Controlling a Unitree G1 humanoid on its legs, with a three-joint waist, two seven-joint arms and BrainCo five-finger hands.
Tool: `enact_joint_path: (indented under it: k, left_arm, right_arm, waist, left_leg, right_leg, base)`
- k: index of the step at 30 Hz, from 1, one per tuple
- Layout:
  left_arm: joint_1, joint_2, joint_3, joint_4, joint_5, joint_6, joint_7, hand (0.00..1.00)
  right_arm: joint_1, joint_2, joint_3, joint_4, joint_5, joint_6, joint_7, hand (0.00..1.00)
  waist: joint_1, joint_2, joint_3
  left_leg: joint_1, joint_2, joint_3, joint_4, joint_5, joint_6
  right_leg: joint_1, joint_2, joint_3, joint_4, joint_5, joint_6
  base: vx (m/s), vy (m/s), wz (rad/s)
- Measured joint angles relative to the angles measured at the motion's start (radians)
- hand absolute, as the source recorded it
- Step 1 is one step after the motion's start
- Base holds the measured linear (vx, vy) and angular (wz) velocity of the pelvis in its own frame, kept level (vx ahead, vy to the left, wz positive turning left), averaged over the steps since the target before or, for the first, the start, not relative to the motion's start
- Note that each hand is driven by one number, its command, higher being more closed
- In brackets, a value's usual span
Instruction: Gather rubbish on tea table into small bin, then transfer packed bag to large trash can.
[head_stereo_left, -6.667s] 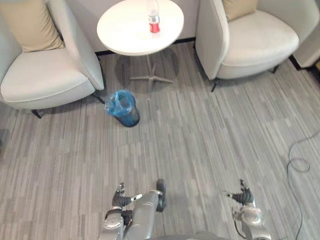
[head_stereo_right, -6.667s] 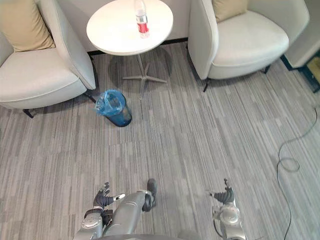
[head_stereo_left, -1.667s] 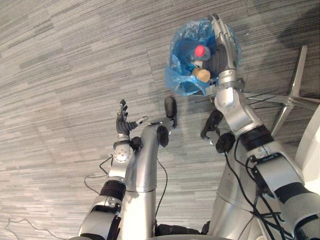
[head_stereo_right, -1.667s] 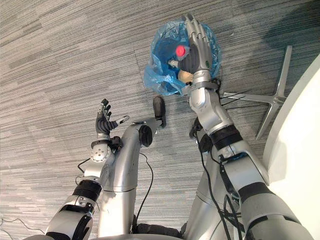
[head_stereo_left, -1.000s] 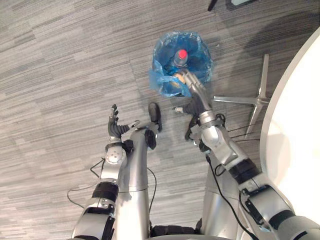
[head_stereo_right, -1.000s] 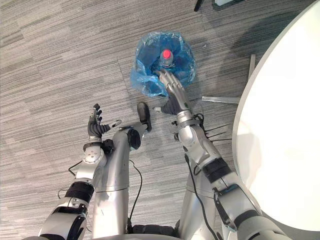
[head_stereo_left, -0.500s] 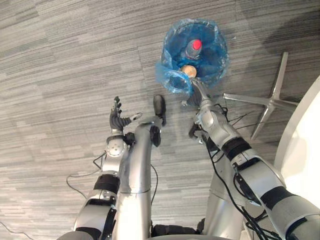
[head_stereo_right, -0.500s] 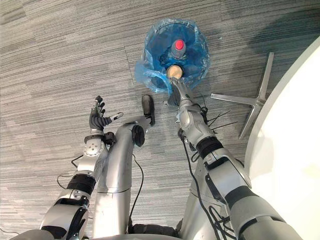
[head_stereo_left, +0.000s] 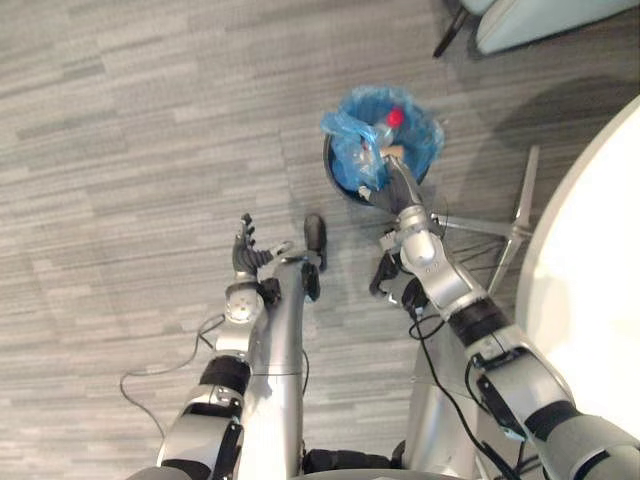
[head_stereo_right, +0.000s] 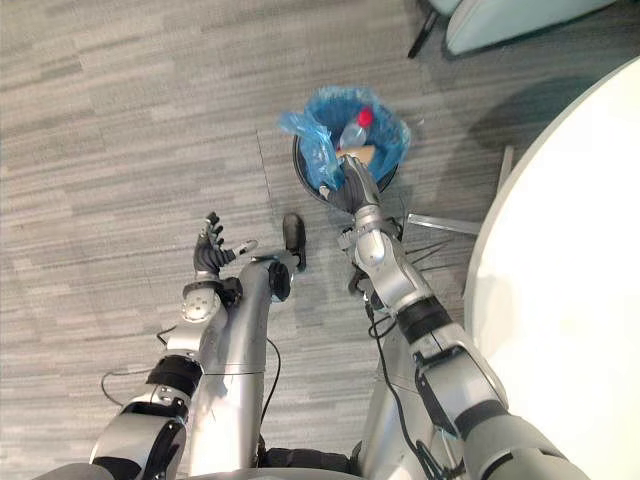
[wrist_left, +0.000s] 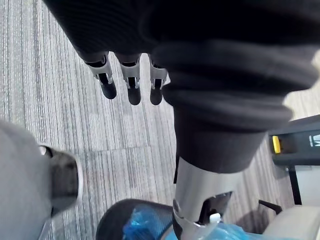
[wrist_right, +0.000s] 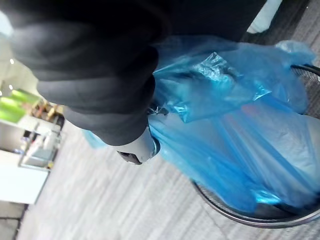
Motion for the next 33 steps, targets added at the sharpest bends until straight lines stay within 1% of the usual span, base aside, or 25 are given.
enact_joint_path:
  k: [2,5,6,7,8,10,12,13,14,17,18,19,21,22,23,24,25,26,27,28,29,30,31,32,33]
  left_arm:
    - [0.085,0.002,-0.023,-0.001,0.013,0.001,-0.007,0.00]
    - [0.155,0.000,-0.045,-0.001,0.020,0.001,-0.024,0.00]
    - [0.186,0.000,-0.060,0.006,0.023,0.001,-0.026,0.00]
    - [0.202,0.000,-0.067,0.009,0.024,0.001,-0.028,0.00]
    - [0.223,0.002,-0.072,0.044,0.036,0.000,-0.042,0.00]
    - [0.239,0.008,-0.083,0.082,0.052,0.001,-0.044,0.00]
    - [0.260,0.022,-0.089,0.092,0.062,0.002,-0.044,0.00]
    - [0.270,0.033,-0.090,0.091,0.062,0.001,-0.043,0.00]
    - [0.275,0.043,-0.092,0.090,0.062,0.001,-0.043,0.00]
    - [0.271,0.054,-0.093,0.072,0.064,0.001,-0.043,0.00]
    - [0.268,0.055,-0.092,0.045,0.065,0.001,-0.044,0.00]
    - [0.265,0.058,-0.092,0.006,0.075,0.000,-0.045,0.00]
    - [0.281,0.059,-0.090,-0.078,0.085,-0.003,-0.044,0.00]
    - [0.306,0.065,-0.089,-0.140,0.091,-0.005,-0.044,0.00]
    - [0.326,0.075,-0.085,-0.183,0.096,-0.008,-0.043,0.00]
    - [0.335,0.076,-0.082,-0.199,0.098,-0.008,-0.043,0.00]
    - [0.354,0.070,-0.080,-0.231,0.101,-0.008,-0.043,0.00]
    - [0.370,0.059,-0.082,-0.255,0.101,-0.008,-0.045,0.00]
    - [0.393,0.045,-0.084,-0.284,0.102,-0.008,-0.046,0.00]
    - [0.417,0.039,-0.094,-0.319,0.102,-0.007,-0.047,0.00]
    - [0.428,0.038,-0.106,-0.345,0.102,-0.006,-0.049,0.00]
    - [0.442,0.040,-0.119,-0.415,0.102,-0.006,-0.064,0.00]
    - [0.433,0.041,-0.131,-0.454,0.105,-0.007,-0.066,0.00]
    - [0.393,0.044,-0.155,-0.489,0.108,-0.009,-0.066,0.00]
    - [0.366,0.045,-0.168,-0.493,0.111,-0.013,-0.066,0.00]
  right_arm:
    - [0.141,0.033,0.012,-0.093,0.028,-0.028,0.027,1.00]
    - [0.245,0.060,0.018,-0.143,0.047,-0.051,0.051,1.00]
    - [0.283,0.079,0.019,-0.143,0.051,-0.067,0.063,1.00]
    - [0.300,0.088,0.019,-0.143,0.051,-0.071,0.064,1.00]
    - [0.336,0.097,0.020,-0.133,0.051,-0.081,0.075,1.00]
    - [0.353,0.100,0.028,-0.113,0.055,-0.096,0.089,1.00]
    - [0.353,0.099,0.028,-0.103,0.068,-0.099,0.106,1.00]
    - [0.352,0.097,0.025,-0.103,0.069,-0.105,0.110,1.00]
    - [0.353,0.098,0.010,-0.105,0.069,-0.107,0.117,1.00]
    - [0.354,0.097,-0.020,-0.106,0.070,-0.107,0.123,1.00]
    - [0.361,0.096,-0.041,-0.112,0.070,-0.107,0.123,1.00]
    - [0.368,0.093,-0.056,-0.127,0.071,-0.107,0.122,1.00]
    - [0.374,0.088,-0.073,-0.155,0.080,-0.110,0.122,1.00]
    - [0.368,0.093,-0.070,-0.170,0.085,-0.117,0.122,1.00]
    - [0.364,0.098,-0.066,-0.184,0.093,-0.135,0.122,1.00]
    - [0.357,0.096,-0.065,-0.187,0.100,-0.143,0.122,1.00]
    - [0.334,0.090,-0.069,-0.189,0.123,-0.147,0.120,1.00]
    - [0.317,0.081,-0.076,-0.189,0.136,-0.149,0.114,1.00]
    - [0.300,0.059,-0.078,-0.188,0.159,-0.148,0.101,1.00]
    - [0.297,0.049,-0.086,-0.188,0.170,-0.148,0.097,1.00]
    - [0.294,0.045,-0.087,-0.188,0.173,-0.148,0.090,1.00]
    - [0.284,0.036,-0.091,-0.189,0.191,-0.148,0.081,1.00]
    - [0.272,0.034,-0.098,-0.189,0.197,-0.147,0.081,1.00]
    - [0.258,0.036,-0.118,-0.196,0.199,-0.147,0.081,1.00]
    - [0.254,0.030,-0.128,-0.203,0.199,-0.147,0.081,1.00]
  waist:
    - [-0.002,-0.025,-0.026]
    - [-0.001,-0.037,-0.095]
    - [-0.002,-0.040,-0.133]
    - [-0.003,-0.042,-0.154]
    - [-0.005,-0.042,-0.204]
    - [-0.012,-0.045,-0.245]
    - [-0.018,-0.047,-0.267]
    - [-0.025,-0.051,-0.271]
    - [-0.034,-0.056,-0.279]
    - [-0.056,-0.055,-0.285]
    - [-0.057,-0.054,-0.287]
    - [-0.064,-0.055,-0.288]
    - [-0.055,-0.062,-0.294]
    - [-0.043,-0.072,-0.304]
    - [-0.025,-0.075,-0.314]
    - [-0.021,-0.071,-0.320]
    - [-0.004,-0.052,-0.338]
    - [0.002,-0.036,-0.341]
    - [0.004,-0.009,-0.338]
    - [0.002,0.001,-0.337]
    - [0.002,0.003,-0.337]
    - [0.000,0.007,-0.336]
    - [-0.001,0.014,-0.338]
    - [-0.005,0.014,-0.337]
    - [-0.011,0.011,-0.336]
  left_leg:
    - [0.157,0.001,0.004,-0.080,0.007,-0.011]
    - [0.266,0.002,0.005,-0.155,0.012,-0.018]
    - [0.319,0.002,0.008,-0.197,0.015,-0.022]
    - [0.343,0.001,0.011,-0.220,0.017,-0.025]
    - [0.402,-0.002,0.018,-0.287,0.029,-0.035]
    - [0.474,-0.004,0.035,-0.376,0.057,-0.035]
    - [0.536,-0.004,0.053,-0.452,0.088,-0.026]
    - [0.577,-0.008,0.067,-0.497,0.109,-0.017]
    - [0.606,-0.016,0.073,-0.537,0.123,-0.019]
    - [0.615,-0.034,0.053,-0.540,0.133,-0.007]
    - [0.622,-0.030,0.030,-0.543,0.141,0.005]
    - [0.631,-0.039,0.012,-0.540,0.144,0.010]
    - [0.633,-0.056,-0.027,-0.529,0.145,0.011]
    - [0.627,-0.069,-0.044,-0.517,0.148,0.008]
    - [0.613,-0.079,-0.060,-0.509,0.156,-0.004]
    - [0.602,-0.083,-0.072,-0.511,0.167,-0.008]
    - [0.575,-0.085,-0.091,-0.531,0.195,-0.016]
    - [0.560,-0.073,-0.102,-0.550,0.218,-0.025]
    - [0.548,-0.059,-0.126,-0.569,0.248,-0.032]
    - [0.554,-0.049,-0.144,-0.598,0.279,-0.046]
    - [0.555,-0.045,-0.151,-0.610,0.294,-0.061]
    - [0.554,-0.037,-0.164,-0.638,0.328,-0.089]
    - [0.554,-0.036,-0.184,-0.674,0.360,-0.142]
    - [0.513,-0.036,-0.167,-0.613,0.265,-0.129]
    - [0.478,-0.040,-0.136,-0.515,0.231,-0.081]
  right_leg:
    - [0.164,0.020,-0.014,-0.098,0.016,-0.001]
    - [0.279,0.042,-0.025,-0.193,0.038,0.003]
    - [0.334,0.055,-0.025,-0.246,0.048,0.013]
    - [0.357,0.061,-0.025,-0.274,0.054,0.020]
    - [0.414,0.079,-0.020,-0.354,0.080,0.026]
    - [0.477,0.102,-0.010,-0.452,0.120,0.033]
    - [0.535,0.126,0.008,-0.550,0.173,0.030]
    - [0.570,0.138,0.024,-0.601,0.200,0.032]
    - [0.588,0.141,0.035,-0.627,0.213,0.035]
    - [0.587,0.138,0.081,-0.602,0.218,0.043]
    - [0.601,0.142,0.119,-0.590,0.201,0.063]
    - [0.598,0.133,0.161,-0.446,0.126,0.088]
    - [0.618,0.121,0.198,-0.282,0.061,0.119]
    - [0.646,0.119,0.229,-0.249,0.040,0.131]
    - [0.681,0.123,0.263,-0.314,0.000,0.126]
    - [0.696,0.127,0.263,-0.356,-0.011,0.111]
    - [0.714,0.146,0.262,-0.457,-0.019,0.096]
    - [0.724,0.163,0.269,-0.517,-0.025,0.081]
    - [0.721,0.188,0.257,-0.531,-0.009,0.067]
    - [0.706,0.198,0.241,-0.513,-0.007,0.063]
    - [0.697,0.209,0.239,-0.495,-0.006,0.060]
    - [0.675,0.212,0.224,-0.465,0.001,0.047]
    - [0.665,0.210,0.195,-0.462,0.011,0.030]
    - [0.652,0.185,0.149,-0.467,0.025,0.011]
    - [0.646,0.167,0.133,-0.466,0.036,0.012]
  base:
    - [0.15,-0.088,-0.05]
    - [0.16,-0.057,-0.03]
    - [0.18,-0.021,-0.12]
    - [0.21,-0.004,-0.20]
    - [0.18,0.013,-0.20]
    - [0.16,0.024,-0.25]
    - [0.16,0.042,-0.38]
    - [0.19,0.078,-0.45]
    - [0.14,0.069,-0.32]
    - [0.07,0.047,0.07]
    - [0.05,0.014,0.58]
    - [0.03,-0.012,0.75]
    - [-0.01,-0.055,0.81]
    - [-0.07,-0.127,0.69]
    - [-0.10,-0.138,0.50]
    - [-0.14,-0.137,0.36]
    - [-0.12,-0.065,0.17]
    - [-0.19,-0.073,0.19]
    - [-0.23,-0.085,0.25]
    - [-0.23,-0.103,0.31]
    - [-0.23,-0.119,0.35]
    - [-0.25,-0.098,0.34]
    - [-0.30,-0.081,0.60]
    - [-0.26,-0.038,0.62]
    - [-0.26,-0.009,0.71]
